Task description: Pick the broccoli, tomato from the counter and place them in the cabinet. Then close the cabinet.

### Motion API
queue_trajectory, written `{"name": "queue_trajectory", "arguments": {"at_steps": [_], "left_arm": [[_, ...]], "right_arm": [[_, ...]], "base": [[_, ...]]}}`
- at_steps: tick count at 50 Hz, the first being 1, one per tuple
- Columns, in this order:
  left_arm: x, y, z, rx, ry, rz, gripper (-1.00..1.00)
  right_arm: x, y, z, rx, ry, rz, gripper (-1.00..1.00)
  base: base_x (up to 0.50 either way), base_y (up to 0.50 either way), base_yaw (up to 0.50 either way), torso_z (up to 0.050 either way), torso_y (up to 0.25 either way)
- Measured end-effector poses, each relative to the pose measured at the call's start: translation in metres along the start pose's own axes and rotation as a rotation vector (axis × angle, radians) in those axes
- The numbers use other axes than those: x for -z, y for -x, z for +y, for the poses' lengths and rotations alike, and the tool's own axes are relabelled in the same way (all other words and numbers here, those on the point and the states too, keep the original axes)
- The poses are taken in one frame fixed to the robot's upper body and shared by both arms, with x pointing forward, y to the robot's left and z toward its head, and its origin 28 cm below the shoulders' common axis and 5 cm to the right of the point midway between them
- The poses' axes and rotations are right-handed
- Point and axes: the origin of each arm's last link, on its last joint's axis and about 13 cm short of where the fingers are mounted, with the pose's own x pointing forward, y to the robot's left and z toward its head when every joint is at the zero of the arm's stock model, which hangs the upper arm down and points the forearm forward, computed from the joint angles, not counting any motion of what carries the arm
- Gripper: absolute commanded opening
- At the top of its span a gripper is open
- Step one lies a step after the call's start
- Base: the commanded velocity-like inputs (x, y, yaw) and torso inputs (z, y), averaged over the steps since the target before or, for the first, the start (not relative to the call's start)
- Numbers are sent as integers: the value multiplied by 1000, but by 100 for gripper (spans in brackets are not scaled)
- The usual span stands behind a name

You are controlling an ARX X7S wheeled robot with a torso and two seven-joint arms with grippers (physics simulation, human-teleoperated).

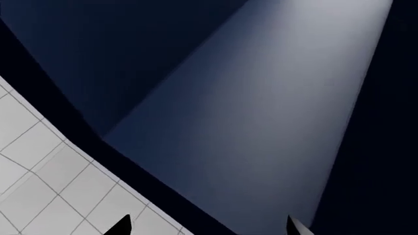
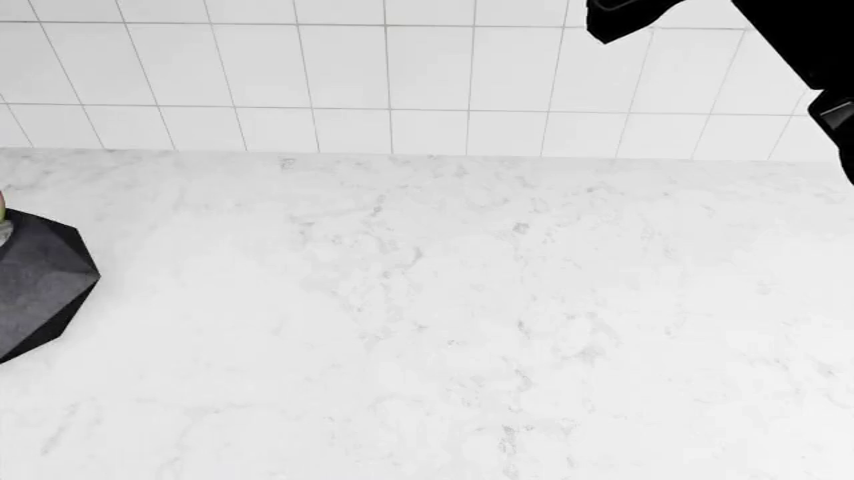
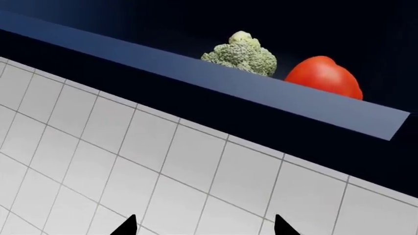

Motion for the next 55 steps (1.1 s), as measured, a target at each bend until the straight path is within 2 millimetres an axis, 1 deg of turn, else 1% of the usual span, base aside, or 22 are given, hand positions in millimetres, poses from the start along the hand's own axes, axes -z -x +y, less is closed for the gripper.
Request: {"name": "queue_trajectory", "arguments": {"at_steps": [8,18,30,46,55], "left_arm": [[-4,-9,-11,22,17,-3,100],[-14,-21,-25,46,28,-32,100],[-14,-20,-45,34,1,-43,100],[-2,-11,-73,223,-117,-13,100],[4,-12,-82,340,-197,42,100]], "right_arm": [[0,0,0,0,-2,0,100],[1,0,1,-2,-3,0,100],[0,-1,1,-4,-5,0,100],[1,0,1,-1,-9,-1,100],[2,0,1,-2,-11,-1,100]], "base": [[0,0,0,0,0],[0,0,0,0,0],[0,0,0,6,0],[0,0,0,8,4],[0,0,0,6,2]]}}
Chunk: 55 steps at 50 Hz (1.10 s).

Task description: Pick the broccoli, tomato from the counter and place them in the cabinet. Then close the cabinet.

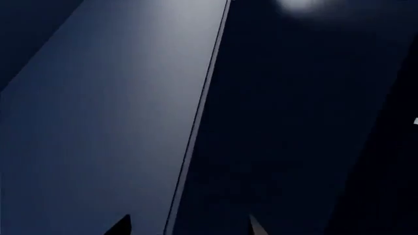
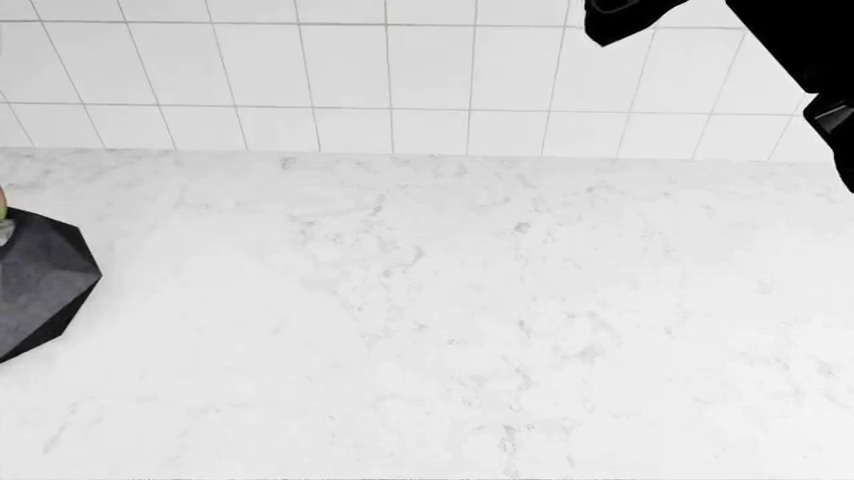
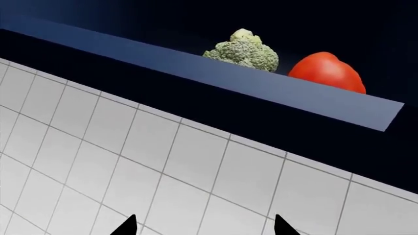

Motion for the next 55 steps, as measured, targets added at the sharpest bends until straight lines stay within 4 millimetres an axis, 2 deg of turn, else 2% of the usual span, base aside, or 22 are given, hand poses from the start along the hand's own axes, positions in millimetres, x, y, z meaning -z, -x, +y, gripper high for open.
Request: {"name": "queue_trajectory", "arguments": {"at_steps": [12,20,29,55], "left_arm": [[-5,-10,-10,119,-54,14,100],[-19,-16,-18,174,-64,-46,100],[-24,-21,-25,226,-98,-67,100],[-20,-31,-38,300,-226,-94,100]], "right_arm": [[1,1,0,0,-3,0,100],[2,1,0,0,-6,1,100],[3,1,0,1,-10,0,100],[7,2,0,5,-19,0,100]], "base": [[0,0,0,3,5],[0,0,0,1,1],[0,0,0,1,2],[0,0,0,0,0]]}}
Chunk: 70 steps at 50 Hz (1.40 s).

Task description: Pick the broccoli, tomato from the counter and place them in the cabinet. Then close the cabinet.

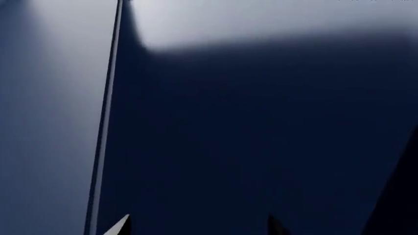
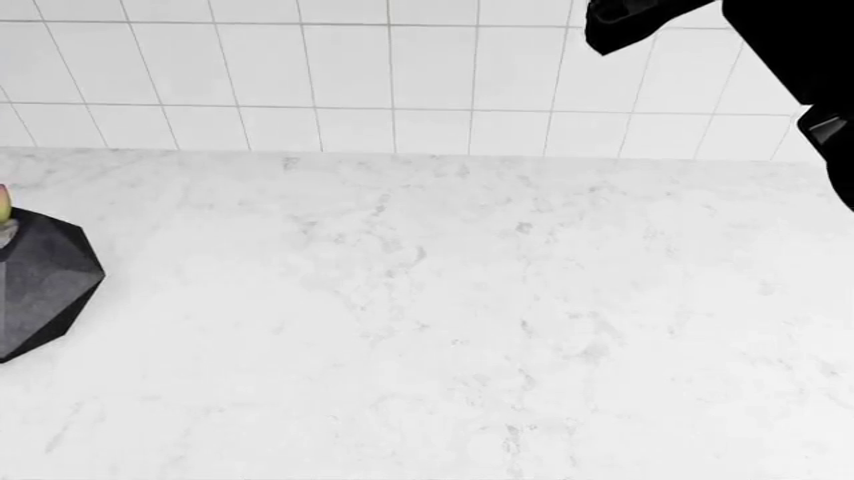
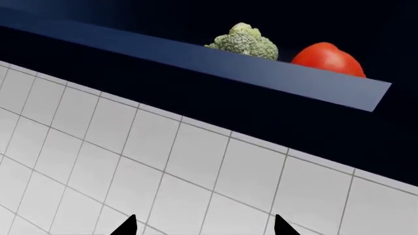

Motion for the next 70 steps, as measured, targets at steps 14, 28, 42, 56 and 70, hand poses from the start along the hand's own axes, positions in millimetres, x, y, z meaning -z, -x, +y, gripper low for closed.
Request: {"name": "queue_trajectory", "arguments": {"at_steps": [14,28,42,56,70], "left_arm": [[5,-8,-2,44,-86,0,100],[10,-17,-10,103,-193,23,100],[22,-24,-24,184,-278,74,100],[33,-26,-40,265,-320,119,100],[40,-34,-51,300,-335,156,100]], "right_arm": [[3,0,0,0,-4,4,100],[5,0,0,0,-9,6,100],[7,1,0,1,-13,6,100],[9,2,0,3,-20,7,100],[12,2,1,4,-26,9,100]], "base": [[0,0,0,0,0],[0,0,0,0,0],[0,0,0,0,0],[0,0,0,0,0],[0,0,0,0,0]]}}
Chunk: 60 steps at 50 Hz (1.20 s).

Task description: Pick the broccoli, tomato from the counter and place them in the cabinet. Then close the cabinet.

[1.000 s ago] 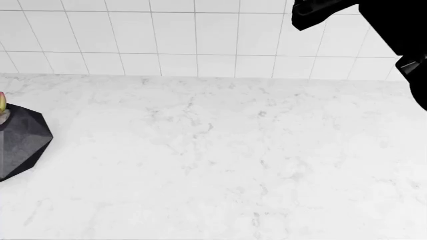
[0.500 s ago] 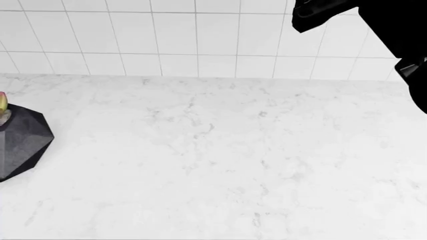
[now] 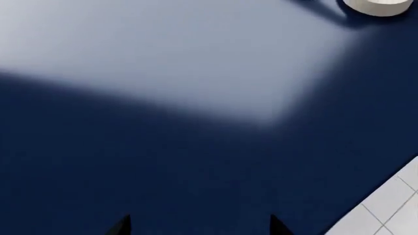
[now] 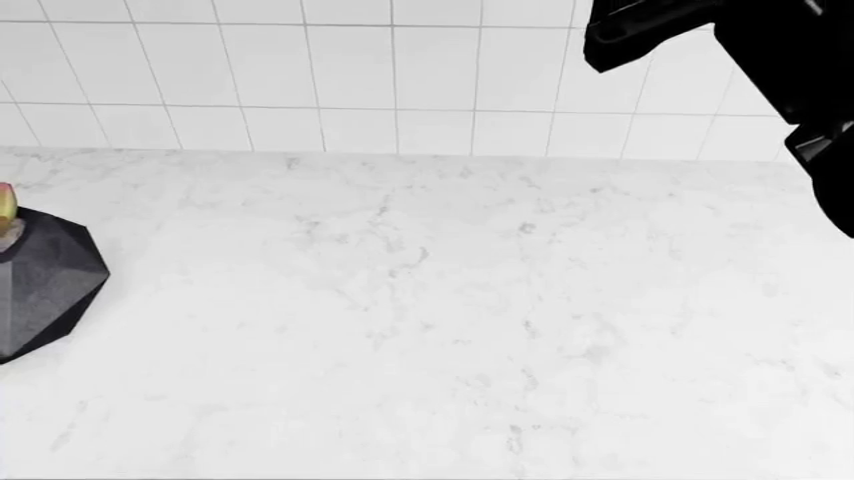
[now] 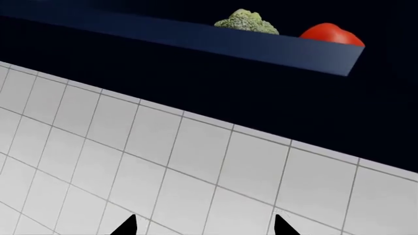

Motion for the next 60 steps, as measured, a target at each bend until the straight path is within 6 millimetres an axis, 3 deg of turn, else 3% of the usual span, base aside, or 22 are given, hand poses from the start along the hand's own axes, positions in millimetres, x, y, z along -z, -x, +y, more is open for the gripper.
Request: {"name": "queue_trajectory", "arguments": {"at_steps": [39,60], "left_arm": [[11,-40,-32,117,30,144,100],[19,-47,-44,68,22,139,100]], "right_arm": [[10,3,0,0,-14,18,100],[33,6,6,-11,-48,55,100]], "base": [[0,0,0,0,0],[3,-2,-3,0,0]]}}
